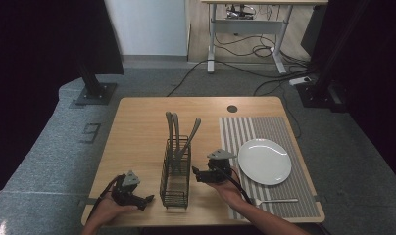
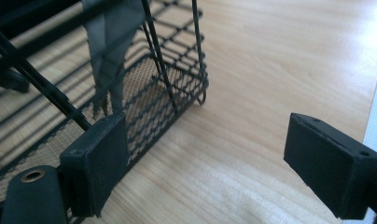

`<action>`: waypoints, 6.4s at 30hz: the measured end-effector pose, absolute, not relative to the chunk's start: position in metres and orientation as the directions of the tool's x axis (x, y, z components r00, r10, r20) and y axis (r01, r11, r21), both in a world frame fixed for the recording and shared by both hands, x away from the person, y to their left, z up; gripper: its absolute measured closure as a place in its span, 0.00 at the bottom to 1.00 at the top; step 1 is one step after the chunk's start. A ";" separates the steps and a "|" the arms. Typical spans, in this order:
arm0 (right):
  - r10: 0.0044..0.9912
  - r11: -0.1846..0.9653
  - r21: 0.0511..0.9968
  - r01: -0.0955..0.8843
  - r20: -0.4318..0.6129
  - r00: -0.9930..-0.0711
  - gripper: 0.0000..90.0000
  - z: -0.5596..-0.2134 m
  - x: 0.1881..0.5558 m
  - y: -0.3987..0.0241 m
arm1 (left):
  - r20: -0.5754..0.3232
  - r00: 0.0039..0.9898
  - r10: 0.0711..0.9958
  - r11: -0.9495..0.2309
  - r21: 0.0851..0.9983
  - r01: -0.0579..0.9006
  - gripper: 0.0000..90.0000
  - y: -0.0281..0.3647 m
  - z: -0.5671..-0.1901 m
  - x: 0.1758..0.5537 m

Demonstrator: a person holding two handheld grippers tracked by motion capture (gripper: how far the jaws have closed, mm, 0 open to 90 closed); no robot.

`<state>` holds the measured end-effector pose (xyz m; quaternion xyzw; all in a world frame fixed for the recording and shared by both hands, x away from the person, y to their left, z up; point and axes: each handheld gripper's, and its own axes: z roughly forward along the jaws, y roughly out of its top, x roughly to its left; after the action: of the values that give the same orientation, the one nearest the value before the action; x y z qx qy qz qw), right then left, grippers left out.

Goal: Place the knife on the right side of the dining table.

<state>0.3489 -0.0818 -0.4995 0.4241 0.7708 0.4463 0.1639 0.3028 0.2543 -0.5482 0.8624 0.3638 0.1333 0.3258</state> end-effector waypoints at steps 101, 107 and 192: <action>0.535 -0.003 0.876 0.482 0.409 -0.739 0.89 -0.432 0.431 -0.085 | -0.009 0.700 0.714 -0.522 0.661 0.540 0.00 0.254 -0.548 0.302; 0.505 -0.049 0.878 0.476 0.433 -0.747 0.90 -0.418 0.425 -0.099 | -0.009 0.700 0.714 -0.521 0.661 0.540 0.00 0.254 -0.548 0.301; 0.707 -0.194 0.896 0.399 0.410 -0.577 0.92 -0.435 0.444 -0.206 | -0.008 0.702 0.712 -0.524 0.660 0.538 0.00 0.254 -0.548 0.301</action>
<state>0.4444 -0.2063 -0.4353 0.4438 0.6231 0.6325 0.1214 0.3012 0.2544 -0.5483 0.8628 0.3622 0.1328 0.3268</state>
